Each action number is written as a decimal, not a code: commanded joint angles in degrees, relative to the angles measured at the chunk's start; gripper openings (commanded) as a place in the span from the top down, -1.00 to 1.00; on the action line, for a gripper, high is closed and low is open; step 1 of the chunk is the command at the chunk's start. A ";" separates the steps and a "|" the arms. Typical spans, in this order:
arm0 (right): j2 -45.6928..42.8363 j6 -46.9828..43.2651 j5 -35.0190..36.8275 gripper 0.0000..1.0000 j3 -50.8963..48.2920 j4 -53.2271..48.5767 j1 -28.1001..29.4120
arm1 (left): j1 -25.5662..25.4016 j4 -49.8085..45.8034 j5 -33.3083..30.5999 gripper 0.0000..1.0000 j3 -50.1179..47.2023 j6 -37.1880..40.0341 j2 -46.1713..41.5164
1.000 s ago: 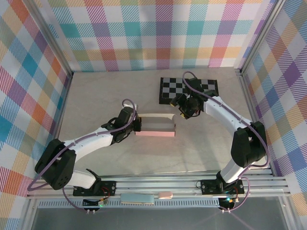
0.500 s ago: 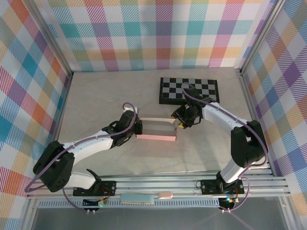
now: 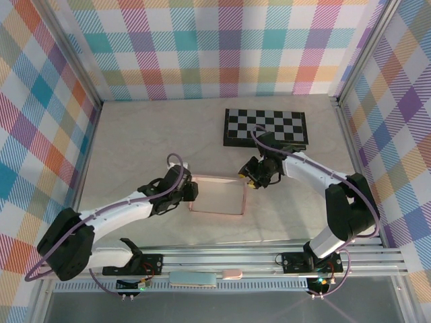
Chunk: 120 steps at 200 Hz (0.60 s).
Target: Fold the paper box
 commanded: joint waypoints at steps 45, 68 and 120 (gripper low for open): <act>-0.63 0.85 -0.03 0.33 -1.03 2.88 0.88 | -0.91 -2.49 6.83 0.11 -0.95 -1.56 -5.71; -0.37 1.18 -0.03 0.35 -1.13 3.03 0.99 | -0.94 -3.49 10.62 -0.03 -0.51 -2.66 -9.94; 0.50 1.99 -0.29 0.36 -1.04 3.90 1.17 | -1.01 -9.86 18.19 -0.19 5.07 -5.31 -18.40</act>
